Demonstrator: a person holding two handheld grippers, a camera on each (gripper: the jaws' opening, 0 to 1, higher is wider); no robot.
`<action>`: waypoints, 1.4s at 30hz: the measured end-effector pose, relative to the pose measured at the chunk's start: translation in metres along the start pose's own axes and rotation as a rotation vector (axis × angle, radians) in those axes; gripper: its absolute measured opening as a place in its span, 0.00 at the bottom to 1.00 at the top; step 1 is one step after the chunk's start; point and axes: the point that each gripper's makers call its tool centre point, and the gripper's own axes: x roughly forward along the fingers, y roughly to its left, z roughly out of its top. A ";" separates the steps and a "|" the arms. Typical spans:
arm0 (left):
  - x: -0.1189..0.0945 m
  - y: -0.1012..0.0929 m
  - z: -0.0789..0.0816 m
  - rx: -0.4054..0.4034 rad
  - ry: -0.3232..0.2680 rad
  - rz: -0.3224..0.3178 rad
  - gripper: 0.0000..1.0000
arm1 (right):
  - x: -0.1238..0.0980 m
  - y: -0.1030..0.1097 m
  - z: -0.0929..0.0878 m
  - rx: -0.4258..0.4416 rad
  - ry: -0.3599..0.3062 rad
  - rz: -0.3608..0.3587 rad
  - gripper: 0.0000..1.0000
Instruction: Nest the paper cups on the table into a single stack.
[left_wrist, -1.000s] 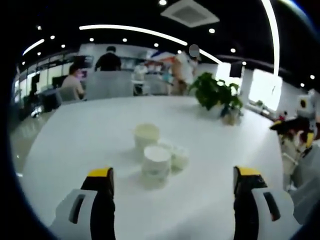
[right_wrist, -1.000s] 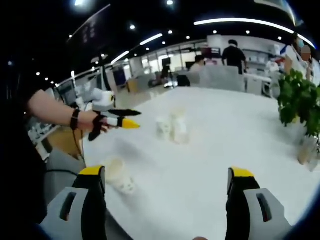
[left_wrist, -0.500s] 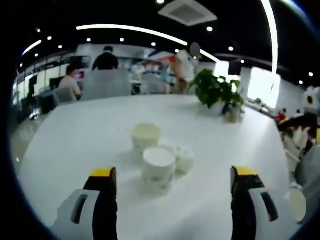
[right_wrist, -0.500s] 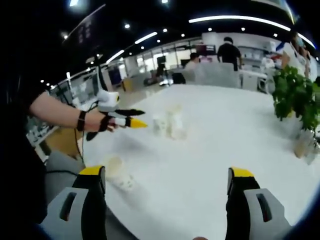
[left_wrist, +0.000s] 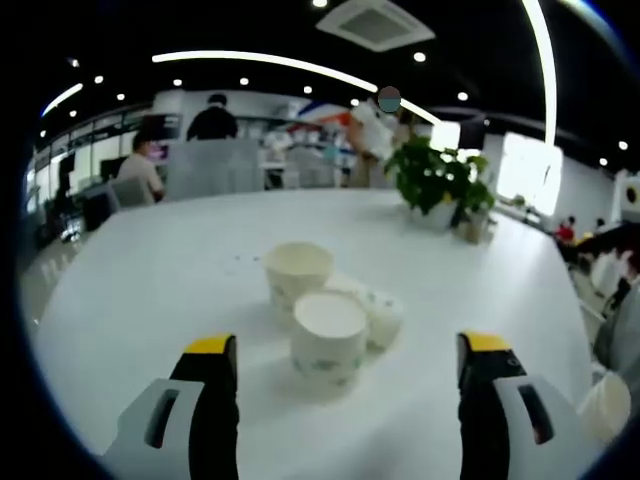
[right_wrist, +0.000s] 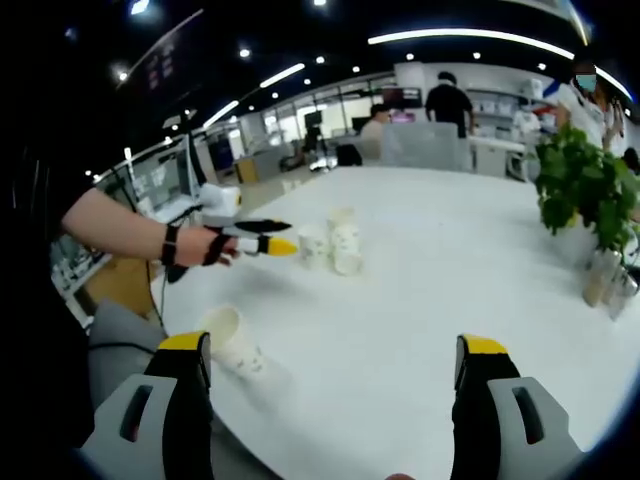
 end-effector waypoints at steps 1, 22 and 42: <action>0.001 0.001 0.000 0.000 0.001 0.001 0.89 | 0.000 0.000 0.000 -0.003 0.003 -0.001 1.00; 0.021 0.004 -0.009 0.014 0.036 -0.039 0.64 | -0.006 -0.002 0.001 -0.006 0.014 -0.022 1.00; 0.031 0.008 -0.009 0.034 0.047 -0.071 0.44 | -0.004 0.000 -0.001 -0.021 0.031 -0.005 1.00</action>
